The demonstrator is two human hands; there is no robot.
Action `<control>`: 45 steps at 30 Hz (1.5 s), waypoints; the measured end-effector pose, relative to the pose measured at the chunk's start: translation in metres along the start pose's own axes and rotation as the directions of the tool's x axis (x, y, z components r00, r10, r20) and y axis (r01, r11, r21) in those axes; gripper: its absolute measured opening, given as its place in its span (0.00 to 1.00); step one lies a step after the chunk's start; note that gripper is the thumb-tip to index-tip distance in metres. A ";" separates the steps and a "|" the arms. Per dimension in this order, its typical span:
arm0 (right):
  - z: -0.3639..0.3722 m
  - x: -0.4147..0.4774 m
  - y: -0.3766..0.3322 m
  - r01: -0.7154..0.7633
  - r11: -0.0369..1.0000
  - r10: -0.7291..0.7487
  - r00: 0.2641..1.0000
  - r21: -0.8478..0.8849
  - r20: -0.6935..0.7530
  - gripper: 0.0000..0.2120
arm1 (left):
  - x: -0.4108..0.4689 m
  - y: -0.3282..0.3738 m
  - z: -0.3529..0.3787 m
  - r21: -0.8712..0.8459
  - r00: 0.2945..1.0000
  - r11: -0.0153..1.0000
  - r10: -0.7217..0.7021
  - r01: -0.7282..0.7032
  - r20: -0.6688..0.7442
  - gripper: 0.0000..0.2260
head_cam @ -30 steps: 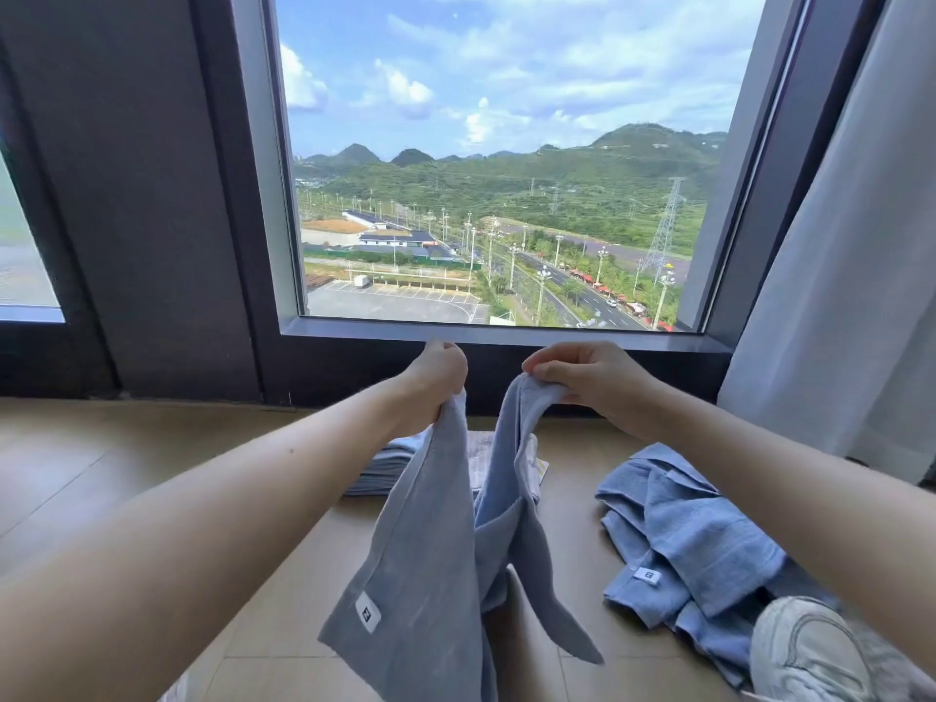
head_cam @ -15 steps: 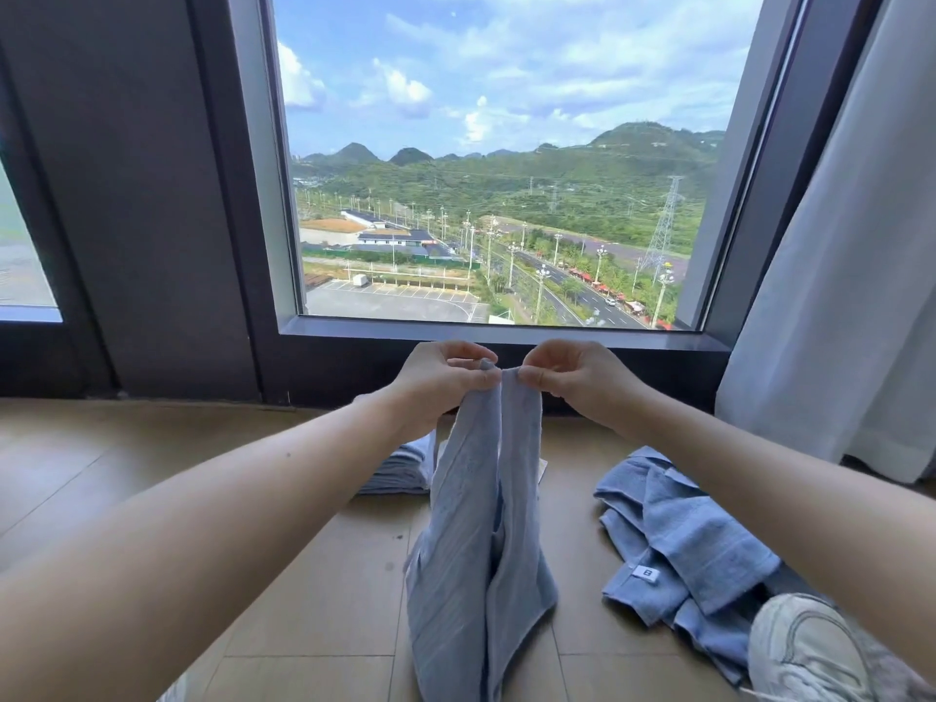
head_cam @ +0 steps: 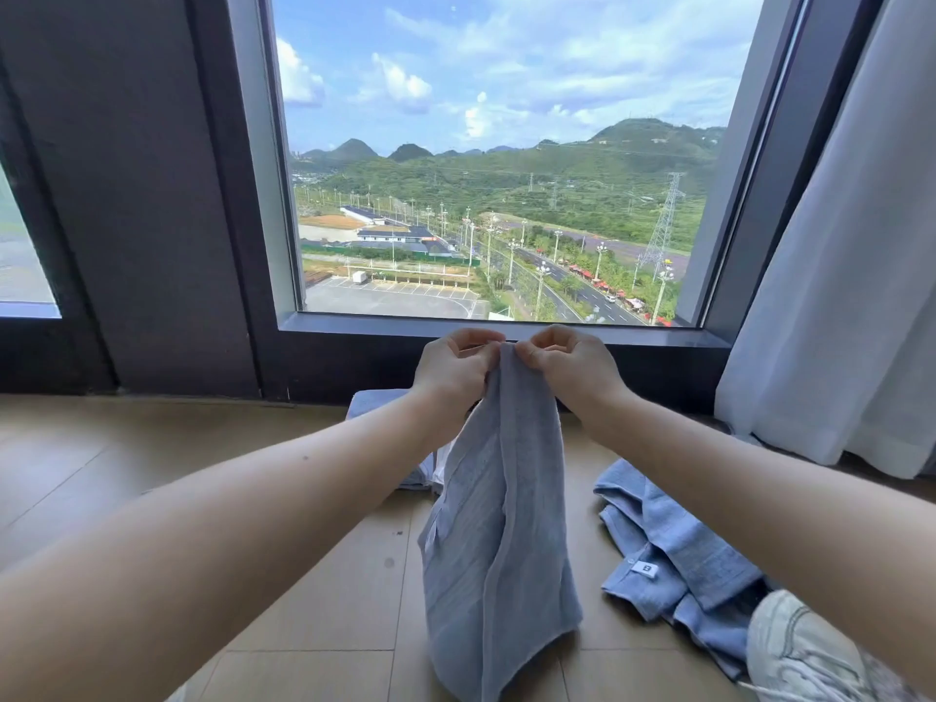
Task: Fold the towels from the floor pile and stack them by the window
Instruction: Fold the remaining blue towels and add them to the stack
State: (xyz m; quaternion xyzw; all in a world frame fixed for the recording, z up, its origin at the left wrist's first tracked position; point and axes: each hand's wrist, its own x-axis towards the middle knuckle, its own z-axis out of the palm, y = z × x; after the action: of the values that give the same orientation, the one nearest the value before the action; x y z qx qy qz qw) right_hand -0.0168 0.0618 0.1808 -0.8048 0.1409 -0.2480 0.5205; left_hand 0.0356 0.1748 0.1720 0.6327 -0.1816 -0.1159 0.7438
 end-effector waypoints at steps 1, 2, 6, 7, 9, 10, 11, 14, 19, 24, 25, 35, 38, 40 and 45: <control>0.001 -0.001 0.000 -0.006 1.000 0.006 1.000 -0.003 -0.015 0.11 | 0.000 0.000 0.002 0.004 1.000 1.000 0.002 -0.002 -0.004 0.08; 0.001 -0.001 0.000 -0.011 1.000 0.011 0.999 -0.005 -0.030 0.11 | 0.000 0.000 0.003 0.010 1.000 1.000 -0.001 0.001 -0.005 0.08; -0.002 0.001 -0.002 -0.012 1.000 0.012 0.998 0.000 -0.067 0.10 | -0.003 0.003 0.003 -0.026 0.995 0.999 0.032 -0.030 0.094 0.03; -0.003 0.001 -0.003 -0.012 1.000 0.012 0.999 0.001 -0.053 0.10 | -0.004 0.004 0.001 0.004 0.991 0.998 0.056 -0.057 0.123 0.05; -0.004 0.001 -0.004 -0.003 1.000 0.003 1.000 0.012 0.004 0.10 | -0.003 0.003 -0.004 0.127 0.987 0.984 0.106 -0.122 0.124 0.09; -0.005 0.001 -0.004 0.005 1.000 -0.006 0.999 0.015 0.050 0.10 | -0.001 0.001 -0.006 0.184 0.986 0.972 0.130 -0.147 0.103 0.09; -0.006 0.001 -0.004 0.015 1.000 -0.016 0.994 0.009 0.108 0.10 | 0.000 0.001 -0.009 0.221 0.985 0.961 0.149 -0.164 0.083 0.09; -0.014 -0.001 -0.005 0.043 0.999 -0.037 0.951 -0.012 0.305 0.09 | 0.004 0.004 -0.017 0.243 0.978 0.948 0.187 -0.204 0.093 0.09; -0.015 0.000 -0.001 0.055 0.998 -0.045 0.880 -0.008 0.473 0.08 | 0.007 0.009 -0.023 0.207 0.962 0.943 0.237 -0.261 0.134 0.12; -0.021 0.003 0.002 0.040 0.999 -0.024 0.840 -0.017 0.543 0.05 | 0.011 0.009 -0.034 0.253 0.963 0.930 0.245 -0.266 0.111 0.12; -0.021 0.002 0.002 0.053 0.998 -0.031 0.823 -0.022 0.568 0.04 | 0.013 0.008 -0.037 0.272 0.965 0.927 0.238 -0.259 0.110 0.12; -0.021 0.007 0.004 0.125 0.979 -0.009 0.820 -0.164 0.573 0.07 | 0.028 -0.004 -0.053 0.527 0.975 0.833 0.218 -0.169 -0.033 0.04; -0.020 0.011 0.002 0.156 0.963 -0.001 0.817 -0.219 0.577 0.06 | 0.035 -0.002 -0.060 0.634 0.960 0.762 0.256 -0.128 -0.115 0.07; -0.020 0.016 0.003 0.202 0.934 0.001 0.824 -0.296 0.566 0.04 | 0.040 -0.002 -0.069 0.675 0.946 0.734 0.267 -0.078 -0.181 0.10; -0.019 0.024 0.011 0.381 0.651 0.046 0.843 -0.657 0.536 0.10 | 0.052 -0.001 -0.099 0.663 0.918 0.748 0.234 0.041 -0.321 0.10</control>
State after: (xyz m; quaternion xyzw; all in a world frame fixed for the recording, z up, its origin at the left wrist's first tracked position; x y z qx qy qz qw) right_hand -0.0066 0.0307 0.1836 -0.9903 0.0091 0.0031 0.1385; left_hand 0.1241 0.2427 0.1638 0.8527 -0.0947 0.1211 0.4993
